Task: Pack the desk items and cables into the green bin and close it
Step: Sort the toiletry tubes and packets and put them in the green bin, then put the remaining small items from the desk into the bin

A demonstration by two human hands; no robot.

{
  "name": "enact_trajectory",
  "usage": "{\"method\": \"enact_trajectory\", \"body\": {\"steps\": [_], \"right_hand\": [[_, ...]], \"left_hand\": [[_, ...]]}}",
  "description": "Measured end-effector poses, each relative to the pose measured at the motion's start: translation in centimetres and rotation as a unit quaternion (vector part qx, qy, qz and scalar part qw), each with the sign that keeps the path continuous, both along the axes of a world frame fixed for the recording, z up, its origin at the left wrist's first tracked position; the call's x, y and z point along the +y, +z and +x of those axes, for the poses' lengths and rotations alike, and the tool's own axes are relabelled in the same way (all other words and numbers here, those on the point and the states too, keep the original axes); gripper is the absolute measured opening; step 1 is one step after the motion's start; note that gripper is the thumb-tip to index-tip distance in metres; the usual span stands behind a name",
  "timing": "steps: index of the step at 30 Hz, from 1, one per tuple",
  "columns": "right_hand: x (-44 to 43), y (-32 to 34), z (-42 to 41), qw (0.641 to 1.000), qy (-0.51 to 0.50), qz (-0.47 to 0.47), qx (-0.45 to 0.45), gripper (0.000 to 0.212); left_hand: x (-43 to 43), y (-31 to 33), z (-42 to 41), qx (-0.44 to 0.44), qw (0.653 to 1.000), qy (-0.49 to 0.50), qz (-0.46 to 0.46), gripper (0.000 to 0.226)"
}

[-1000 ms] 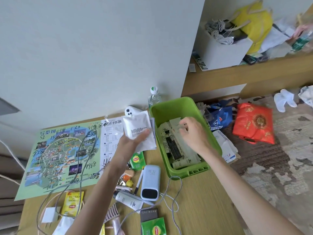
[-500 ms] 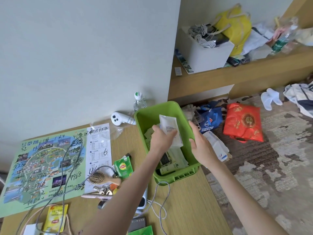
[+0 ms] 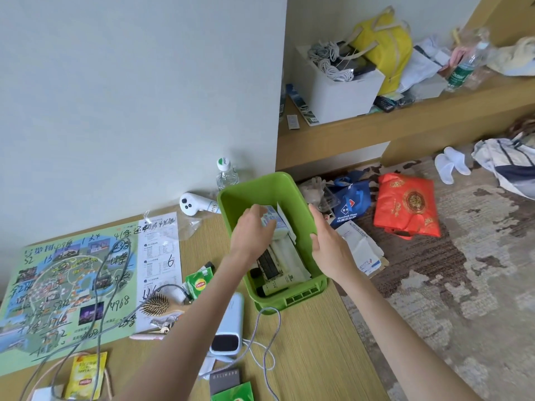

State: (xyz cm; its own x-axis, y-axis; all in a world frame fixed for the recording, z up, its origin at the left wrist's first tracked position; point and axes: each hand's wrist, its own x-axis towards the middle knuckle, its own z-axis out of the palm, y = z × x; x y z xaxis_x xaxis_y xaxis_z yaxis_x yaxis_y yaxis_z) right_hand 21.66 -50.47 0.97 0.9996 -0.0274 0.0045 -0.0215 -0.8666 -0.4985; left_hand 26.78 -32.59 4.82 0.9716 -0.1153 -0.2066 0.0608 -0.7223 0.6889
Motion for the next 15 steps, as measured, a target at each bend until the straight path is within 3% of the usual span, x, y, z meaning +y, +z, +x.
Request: {"method": "enact_trajectory", "body": {"steps": [6, 15], "right_hand": [[1.9, 2.0, -1.4, 0.993, 0.0, -0.108, -0.049, 0.061], [14.9, 2.6, -10.2, 0.982, 0.163, -0.014, -0.094, 0.039]], "left_hand": [[7.7, 1.5, -5.3, -0.121, 0.992, -0.021, -0.025, 0.02], [22.0, -4.1, -19.8, -0.047, 0.984, 0.171, -0.022, 0.011]]}}
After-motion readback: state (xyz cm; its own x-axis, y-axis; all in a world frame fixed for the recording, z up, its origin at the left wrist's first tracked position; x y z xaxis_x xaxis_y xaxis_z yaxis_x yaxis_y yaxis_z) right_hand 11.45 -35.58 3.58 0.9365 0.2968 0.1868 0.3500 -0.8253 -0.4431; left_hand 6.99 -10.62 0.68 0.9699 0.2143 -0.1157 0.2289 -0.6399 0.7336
